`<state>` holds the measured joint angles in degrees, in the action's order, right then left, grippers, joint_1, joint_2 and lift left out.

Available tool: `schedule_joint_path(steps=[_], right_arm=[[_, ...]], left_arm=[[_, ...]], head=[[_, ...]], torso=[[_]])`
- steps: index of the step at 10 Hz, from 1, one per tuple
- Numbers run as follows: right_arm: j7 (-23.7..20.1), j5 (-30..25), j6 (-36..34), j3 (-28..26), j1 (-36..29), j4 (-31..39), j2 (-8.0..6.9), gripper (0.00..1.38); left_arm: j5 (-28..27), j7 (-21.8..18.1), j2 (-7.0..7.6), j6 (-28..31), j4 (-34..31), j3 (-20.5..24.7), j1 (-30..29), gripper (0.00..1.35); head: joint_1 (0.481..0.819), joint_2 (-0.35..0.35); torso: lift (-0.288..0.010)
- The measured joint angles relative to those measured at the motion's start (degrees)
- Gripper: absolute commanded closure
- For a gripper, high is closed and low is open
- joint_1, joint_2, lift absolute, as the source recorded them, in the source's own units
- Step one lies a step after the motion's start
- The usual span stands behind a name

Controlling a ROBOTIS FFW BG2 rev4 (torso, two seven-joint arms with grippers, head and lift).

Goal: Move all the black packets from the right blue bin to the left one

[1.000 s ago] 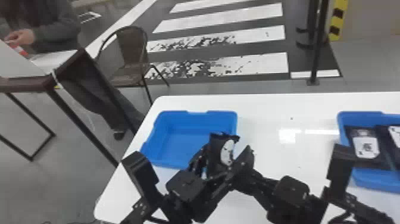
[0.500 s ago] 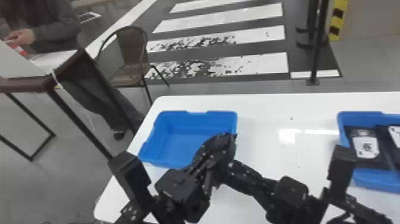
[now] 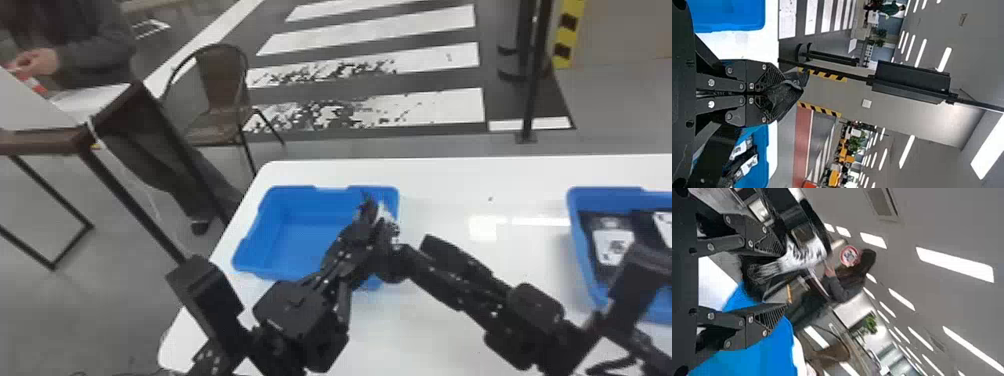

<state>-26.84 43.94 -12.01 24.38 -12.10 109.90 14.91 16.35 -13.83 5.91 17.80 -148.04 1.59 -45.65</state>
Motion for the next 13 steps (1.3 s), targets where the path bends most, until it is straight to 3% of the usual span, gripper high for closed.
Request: schedule_joint_path(steps=[2, 4, 8, 9, 11, 13], right_arm=[[2.1, -2.8, 1.4, -6.7, -5.3, 3.8, -1.32, 0.19], [2.4, -3.3, 2.5, -10.6, -8.3, 4.8, -2.26, 0.19], [2.5, -3.4, 2.6, -12.2, -10.2, 6.6, -2.52, 0.2], [2.5, -3.4, 2.6, -12.3, -10.6, 7.1, -2.52, 0.2], [2.5, -4.1, 2.6, -13.6, -11.1, 8.0, -2.86, 0.2], [2.5, -6.3, 0.3, -18.9, -12.3, 9.6, -3.93, 0.2]], left_arm=[[-0.1, 1.4, -0.65, -2.9, 0.0, 1.4, -0.8, 1.22], [-2.1, 3.3, -0.52, -5.4, 4.0, 1.8, 1.8, 1.22], [-13.4, 7.3, -0.36, -18.2, 31.2, 2.3, 20.1, 1.22], [-16.2, 8.9, -0.22, -22.5, 38.6, 2.4, 25.7, 1.17], [-19.4, 10.4, 0.2, -29.6, 48.0, 2.5, 32.9, 0.0], [-12.0, 8.9, 0.33, -36.2, 48.7, 1.2, 31.2, 0.0]], head=[[0.695, 0.259], [0.695, 0.232], [0.695, 0.256], [0.695, 0.264], [0.695, 0.258], [0.695, 0.22]], torso=[[-0.14], [-0.14], [-0.14], [-0.14], [-0.14], [-0.14]])
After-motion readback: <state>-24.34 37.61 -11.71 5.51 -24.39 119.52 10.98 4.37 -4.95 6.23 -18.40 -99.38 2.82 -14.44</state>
